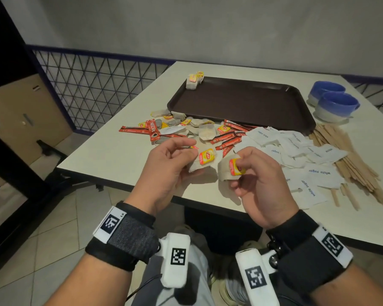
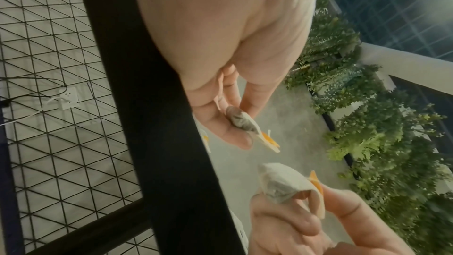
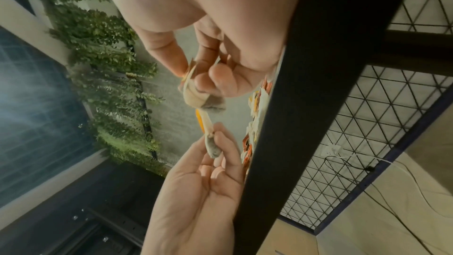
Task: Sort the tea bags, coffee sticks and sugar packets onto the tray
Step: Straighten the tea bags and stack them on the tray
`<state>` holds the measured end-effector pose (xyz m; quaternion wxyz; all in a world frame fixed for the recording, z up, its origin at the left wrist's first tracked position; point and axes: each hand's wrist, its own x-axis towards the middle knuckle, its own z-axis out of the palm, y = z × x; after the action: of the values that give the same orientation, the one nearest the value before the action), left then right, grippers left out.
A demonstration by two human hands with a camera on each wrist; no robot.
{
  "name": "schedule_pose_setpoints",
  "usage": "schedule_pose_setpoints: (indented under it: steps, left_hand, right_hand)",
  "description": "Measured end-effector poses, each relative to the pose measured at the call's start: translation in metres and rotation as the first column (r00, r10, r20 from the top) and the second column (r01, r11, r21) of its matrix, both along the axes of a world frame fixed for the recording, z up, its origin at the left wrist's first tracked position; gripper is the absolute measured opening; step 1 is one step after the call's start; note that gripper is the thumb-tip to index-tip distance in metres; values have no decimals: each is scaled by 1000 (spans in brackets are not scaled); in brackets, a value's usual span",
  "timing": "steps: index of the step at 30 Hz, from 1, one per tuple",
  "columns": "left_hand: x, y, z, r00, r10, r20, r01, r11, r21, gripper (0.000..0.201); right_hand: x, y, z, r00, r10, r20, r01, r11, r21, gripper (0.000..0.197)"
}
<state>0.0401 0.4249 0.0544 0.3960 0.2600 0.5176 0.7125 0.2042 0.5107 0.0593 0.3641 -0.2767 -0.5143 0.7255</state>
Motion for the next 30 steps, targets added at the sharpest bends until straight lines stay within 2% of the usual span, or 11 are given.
schedule_pose_setpoints:
  steps: [2, 4, 7, 9, 11, 16, 18, 25, 28, 30]
  left_hand:
    - [1, 2, -1, 999, 35, -7, -35, 999, 3, 14]
    - [2, 5, -3, 997, 74, -31, -74, 997, -10, 13]
    - [4, 7, -6, 965, 131, -225, -149, 987, -62, 15]
    - [7, 7, -7, 927, 136, -350, -168, 984, -61, 13]
    - [8, 5, -8, 907, 131, -401, -163, 986, -46, 11]
    - [7, 1, -7, 902, 77, -425, -108, 993, -49, 10]
    - [7, 1, -6, 904, 76, -420, -109, 993, -55, 10]
    - [10, 6, -5, 896, 100, -433, -155, 983, -94, 13]
    - [13, 7, -5, 890, 70, -451, -130, 986, -103, 15]
    - [15, 7, -4, 876, 45, -480, -108, 989, -103, 15]
  right_hand:
    - [0, -1, -1, 998, 62, 28, -64, 996, 56, 7]
    - [0, -2, -2, 989, 135, 55, -138, 988, 70, 7]
    - [-2, -4, -1, 975, 204, 84, -213, 971, 106, 7]
    - [-3, -5, -1, 978, 189, 93, -201, 969, 142, 10]
    - [-4, -7, -1, 986, 141, 95, -156, 971, 181, 9]
    - [-8, -5, -6, 992, -6, 129, -22, 977, 214, 8]
    - [-8, -5, -5, 992, 13, 127, -39, 977, 209, 7]
    - [-3, -7, 3, 966, 232, 112, -250, 950, 186, 8]
    - [-4, -7, 3, 969, 224, 106, -239, 960, 148, 8]
    - [-6, -7, 0, 979, 170, 112, -184, 974, 131, 5]
